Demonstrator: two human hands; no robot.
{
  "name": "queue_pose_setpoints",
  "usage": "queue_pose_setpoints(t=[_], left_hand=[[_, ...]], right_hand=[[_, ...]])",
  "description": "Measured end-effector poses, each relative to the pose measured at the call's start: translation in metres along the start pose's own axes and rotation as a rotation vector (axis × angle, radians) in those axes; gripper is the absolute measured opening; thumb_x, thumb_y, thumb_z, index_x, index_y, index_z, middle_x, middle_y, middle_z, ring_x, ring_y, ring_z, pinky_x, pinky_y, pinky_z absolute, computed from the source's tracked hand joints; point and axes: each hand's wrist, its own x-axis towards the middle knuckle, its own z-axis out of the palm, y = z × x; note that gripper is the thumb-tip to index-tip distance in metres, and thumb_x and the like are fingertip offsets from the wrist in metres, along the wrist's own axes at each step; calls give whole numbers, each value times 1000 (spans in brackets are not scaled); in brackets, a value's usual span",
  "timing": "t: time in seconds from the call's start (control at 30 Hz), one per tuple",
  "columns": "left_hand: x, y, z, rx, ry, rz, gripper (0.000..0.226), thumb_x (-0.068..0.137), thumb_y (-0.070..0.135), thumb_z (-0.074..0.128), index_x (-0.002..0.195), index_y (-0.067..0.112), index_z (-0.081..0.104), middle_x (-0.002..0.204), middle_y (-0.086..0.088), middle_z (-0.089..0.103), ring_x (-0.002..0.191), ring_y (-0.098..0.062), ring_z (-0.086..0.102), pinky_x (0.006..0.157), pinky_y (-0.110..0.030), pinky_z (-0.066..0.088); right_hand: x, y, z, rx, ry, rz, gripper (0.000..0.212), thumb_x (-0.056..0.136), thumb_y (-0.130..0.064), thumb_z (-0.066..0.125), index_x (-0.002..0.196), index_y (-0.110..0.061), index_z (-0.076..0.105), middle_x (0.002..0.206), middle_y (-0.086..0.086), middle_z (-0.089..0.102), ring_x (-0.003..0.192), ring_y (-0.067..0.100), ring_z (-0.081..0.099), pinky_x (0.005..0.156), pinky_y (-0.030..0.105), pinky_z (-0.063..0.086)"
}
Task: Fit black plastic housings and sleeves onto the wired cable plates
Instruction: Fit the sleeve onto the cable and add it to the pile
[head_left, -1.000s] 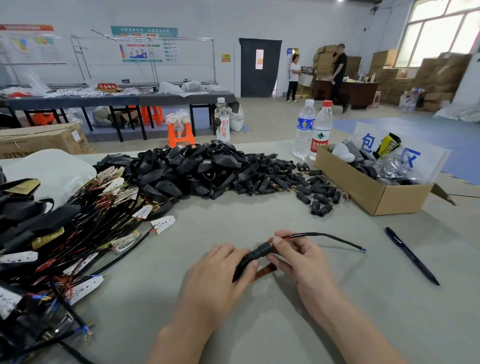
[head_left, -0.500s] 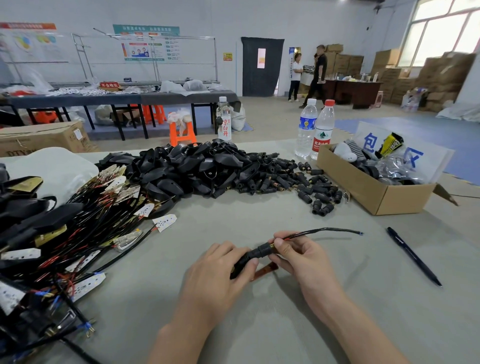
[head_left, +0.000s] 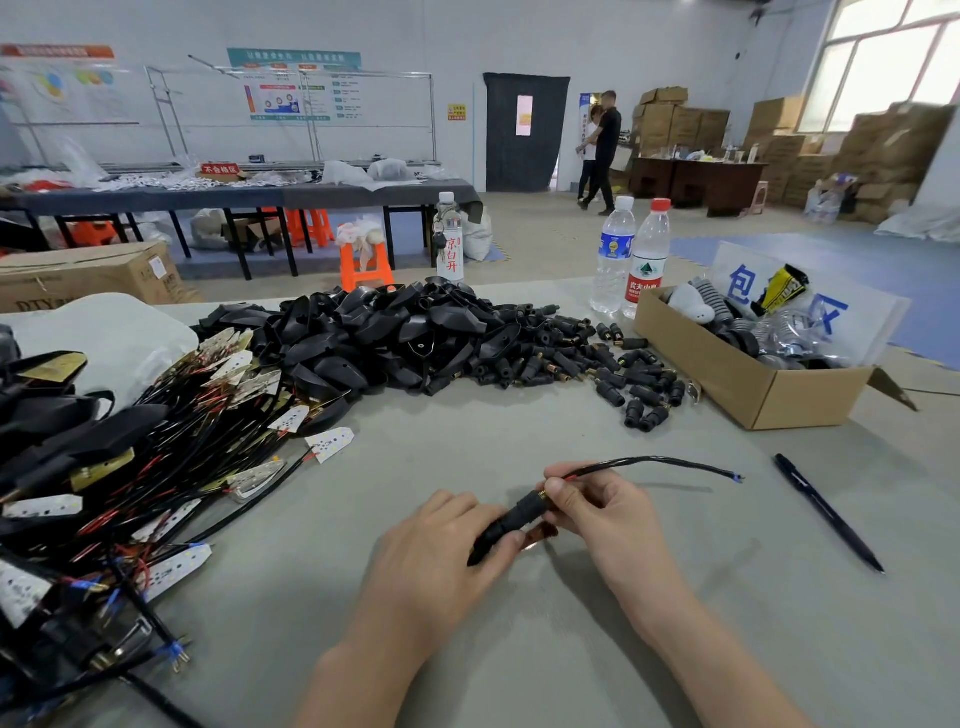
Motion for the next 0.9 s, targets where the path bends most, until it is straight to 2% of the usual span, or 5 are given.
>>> queue_pose_setpoints(t=[0.23, 0.37, 0.5, 0.77, 0.9], left_hand=[[0, 0, -1, -77, 54, -36, 41, 88, 67, 34, 100, 39, 62, 82, 18, 54, 90, -1, 48, 68, -27, 48], [1, 2, -3, -87, 90, -41, 43, 88, 66, 34, 97, 37, 64, 81, 17, 55, 88, -1, 49, 66, -29, 48], [0, 2, -4, -103, 85, -41, 48, 87, 67, 33, 97, 34, 66, 80, 16, 57, 87, -2, 50, 68, -30, 48], [0, 4, -5, -113, 109, -30, 43, 88, 64, 37, 98, 35, 67, 81, 16, 60, 87, -2, 52, 66, -31, 49], [0, 4, -4, -152, 118, -33, 37, 88, 63, 41, 101, 38, 66, 83, 18, 62, 87, -2, 53, 67, -32, 51]], right_hand=[[-1, 2, 1, 170, -8, 63, 6, 90, -8, 67, 94, -7, 71, 77, -3, 72, 85, 11, 73, 73, 18, 56], [-1, 2, 2, 244, -112, 124, 27, 76, -22, 73, 98, -8, 73, 91, 1, 73, 94, 15, 72, 77, 20, 57], [-3, 5, 6, 268, -202, 191, 33, 71, -18, 74, 103, -8, 70, 85, 3, 72, 90, 18, 71, 76, 23, 58], [-3, 5, 7, 262, -157, 169, 35, 71, -18, 74, 103, -4, 67, 80, 4, 73, 80, 17, 73, 71, 20, 58], [-4, 5, 7, 214, -142, 145, 18, 85, -8, 69, 102, -6, 67, 81, 5, 73, 81, 16, 73, 71, 20, 57]])
